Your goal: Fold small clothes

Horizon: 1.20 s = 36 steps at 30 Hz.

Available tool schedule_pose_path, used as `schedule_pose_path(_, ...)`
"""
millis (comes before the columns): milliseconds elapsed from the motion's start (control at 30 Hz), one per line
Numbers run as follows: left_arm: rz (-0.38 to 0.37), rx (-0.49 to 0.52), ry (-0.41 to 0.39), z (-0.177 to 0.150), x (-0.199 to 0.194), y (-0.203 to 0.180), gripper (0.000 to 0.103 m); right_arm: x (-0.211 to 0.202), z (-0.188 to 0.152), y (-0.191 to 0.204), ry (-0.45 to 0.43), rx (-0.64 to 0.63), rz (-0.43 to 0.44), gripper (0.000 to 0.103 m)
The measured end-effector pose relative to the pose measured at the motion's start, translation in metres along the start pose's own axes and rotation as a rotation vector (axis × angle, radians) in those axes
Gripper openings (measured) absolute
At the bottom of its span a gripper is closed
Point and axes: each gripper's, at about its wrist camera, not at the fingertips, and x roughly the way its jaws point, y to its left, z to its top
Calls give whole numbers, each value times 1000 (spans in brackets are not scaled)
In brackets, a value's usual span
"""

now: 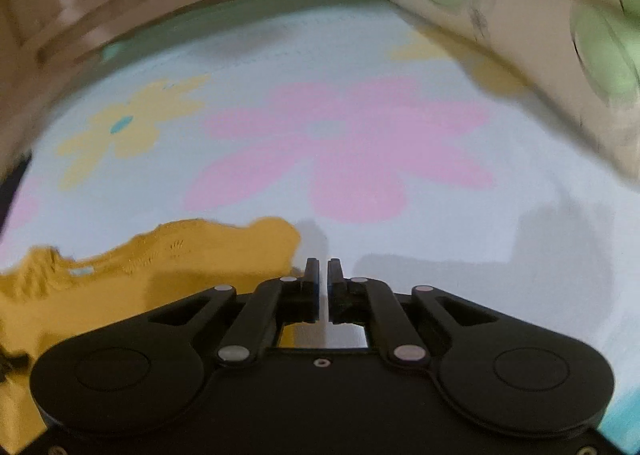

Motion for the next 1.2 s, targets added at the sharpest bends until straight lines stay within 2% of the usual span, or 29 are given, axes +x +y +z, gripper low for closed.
schedule_pose_path(100, -3, -4, 0, 0, 0, 1, 74, -2, 4, -18, 6, 129, 147, 21)
schedule_pose_path(133, -2, -3, 0, 0, 0, 1, 74, -2, 5, -19, -5, 158, 173, 27)
schedule_pose_path(167, 0, -2, 0, 0, 0, 0, 74, -2, 5, -18, -18, 184, 193, 48)
schedule_pose_path(200, 1, 0, -1, 0, 0, 0, 74, 1, 6, -17, -25, 211, 215, 58)
schedule_pose_path(233, 0, 0, -2, 0, 0, 0, 74, 5, 5, -16, -28, 232, 241, 76)
schedule_pose_path(333, -4, -2, -3, 0, 0, 1, 74, 20, 2, -8, 1, 222, 249, 75)
schedule_pose_path(400, -3, 0, -4, 0, 0, 1, 74, 28, 0, 0, 25, 174, 223, 63)
schedule_pose_path(433, -1, 1, -7, 0, 0, 1, 74, 31, -1, 4, 35, 158, 208, 51)
schedule_pose_path(467, -1, 2, -9, 0, 0, 1, 74, 33, -2, 7, 42, 139, 199, 17)
schedule_pose_path(500, 0, 1, -11, -1, 0, 0, 74, 32, -4, 12, 35, 103, 189, 16)
schedule_pose_path(567, 0, -2, -14, 0, 0, 0, 74, 19, -4, 33, -40, -81, 111, 13)
schedule_pose_path(633, 0, -4, -17, 0, 1, 0, 74, 3, -3, 53, -112, -269, 4, 13)
schedule_pose_path(700, 4, -2, -20, 0, 1, -1, 74, 5, -4, 53, -85, -306, -37, 13)
schedule_pose_path(800, 8, 7, -24, 0, 1, -2, 74, 24, -4, 45, 10, -232, -57, 15)
schedule_pose_path(833, 7, 9, -24, 0, 1, -2, 74, 23, -4, 42, -2, -208, -46, 19)
schedule_pose_path(867, 4, 9, -24, 0, 0, -1, 74, 19, -1, 40, -17, -188, -31, 32)
schedule_pose_path(967, 0, 8, -28, 2, 2, 3, 74, 1, 13, 35, -69, -119, -4, 43)
schedule_pose_path(1000, 18, 10, -35, 3, 2, 5, 74, -6, 16, 32, -74, -100, 12, 45)
schedule_pose_path(1067, 69, 8, -42, 4, 4, 9, 74, -18, 21, 28, -65, -67, 31, 57)
schedule_pose_path(1133, 107, -16, -36, 6, 6, 18, 74, -29, 22, 26, -50, -52, 30, 59)
schedule_pose_path(1200, 106, -54, -26, 9, 6, 26, 73, -34, 20, 27, -25, -49, 17, 60)
